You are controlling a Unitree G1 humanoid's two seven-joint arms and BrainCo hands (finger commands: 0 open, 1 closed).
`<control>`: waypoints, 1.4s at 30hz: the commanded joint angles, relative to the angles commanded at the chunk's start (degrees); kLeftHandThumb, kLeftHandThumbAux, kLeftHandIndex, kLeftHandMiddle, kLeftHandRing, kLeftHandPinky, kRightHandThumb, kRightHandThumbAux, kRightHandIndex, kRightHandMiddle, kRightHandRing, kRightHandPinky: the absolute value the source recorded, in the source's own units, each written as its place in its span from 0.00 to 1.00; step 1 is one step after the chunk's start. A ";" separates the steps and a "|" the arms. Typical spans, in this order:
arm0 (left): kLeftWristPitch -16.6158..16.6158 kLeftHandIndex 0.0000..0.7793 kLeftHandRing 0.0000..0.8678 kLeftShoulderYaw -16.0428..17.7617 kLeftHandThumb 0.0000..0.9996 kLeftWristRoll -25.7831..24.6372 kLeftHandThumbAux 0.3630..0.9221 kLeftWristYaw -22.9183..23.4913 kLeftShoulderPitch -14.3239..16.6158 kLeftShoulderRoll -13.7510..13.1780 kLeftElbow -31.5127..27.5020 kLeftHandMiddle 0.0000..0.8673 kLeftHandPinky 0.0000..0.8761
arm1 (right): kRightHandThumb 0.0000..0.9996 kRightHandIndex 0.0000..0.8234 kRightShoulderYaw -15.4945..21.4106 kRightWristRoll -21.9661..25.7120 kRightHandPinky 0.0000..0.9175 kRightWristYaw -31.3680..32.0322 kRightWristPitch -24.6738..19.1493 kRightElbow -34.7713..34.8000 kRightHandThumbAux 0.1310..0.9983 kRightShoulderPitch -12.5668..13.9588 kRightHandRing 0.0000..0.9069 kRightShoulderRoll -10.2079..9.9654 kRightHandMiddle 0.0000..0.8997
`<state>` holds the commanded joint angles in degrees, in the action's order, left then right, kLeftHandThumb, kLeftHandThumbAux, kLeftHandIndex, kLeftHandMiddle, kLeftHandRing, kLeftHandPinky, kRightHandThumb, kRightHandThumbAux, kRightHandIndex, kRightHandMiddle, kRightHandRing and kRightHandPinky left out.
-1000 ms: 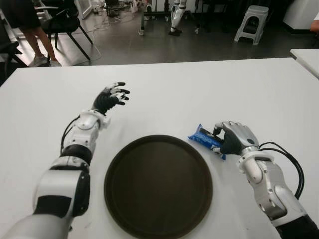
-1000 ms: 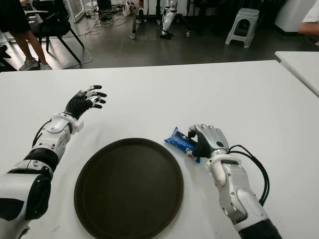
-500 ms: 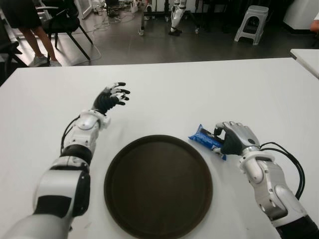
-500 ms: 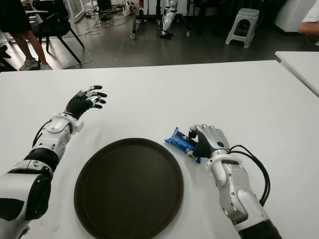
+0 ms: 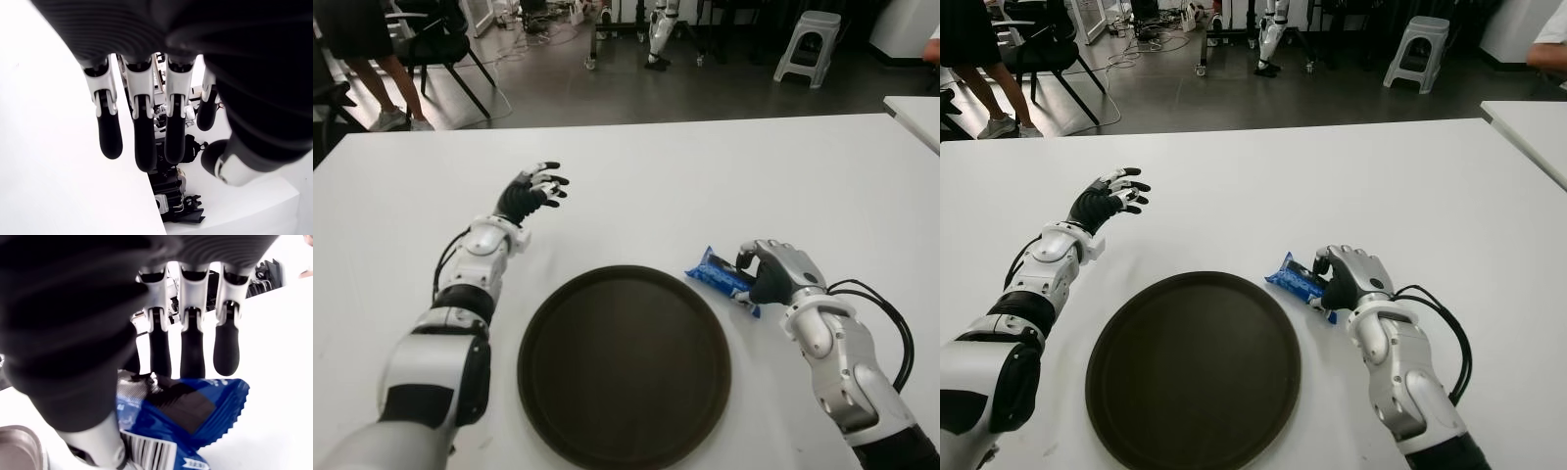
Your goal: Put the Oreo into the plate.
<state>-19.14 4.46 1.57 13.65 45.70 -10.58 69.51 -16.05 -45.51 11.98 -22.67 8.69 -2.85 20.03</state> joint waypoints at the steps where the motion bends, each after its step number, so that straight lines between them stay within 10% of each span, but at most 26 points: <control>1: -0.09 0.26 0.40 -0.02 0.10 0.04 0.53 -0.02 -0.02 -0.01 0.01 0.39 0.41 | 0.10 0.68 0.01 -0.05 0.81 -0.05 -0.07 0.02 0.90 0.00 0.82 -0.08 0.81; 42: -0.13 0.27 0.42 -0.04 0.09 0.27 0.49 -0.13 0.40 -0.08 1.15 0.40 0.42 | 0.15 0.70 1.91 0.42 0.82 -1.65 0.56 3.91 0.91 0.22 0.84 -1.89 0.82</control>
<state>-19.27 4.42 1.85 13.52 46.10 -10.66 70.65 -14.15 -45.08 10.32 -22.11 12.59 -2.62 18.14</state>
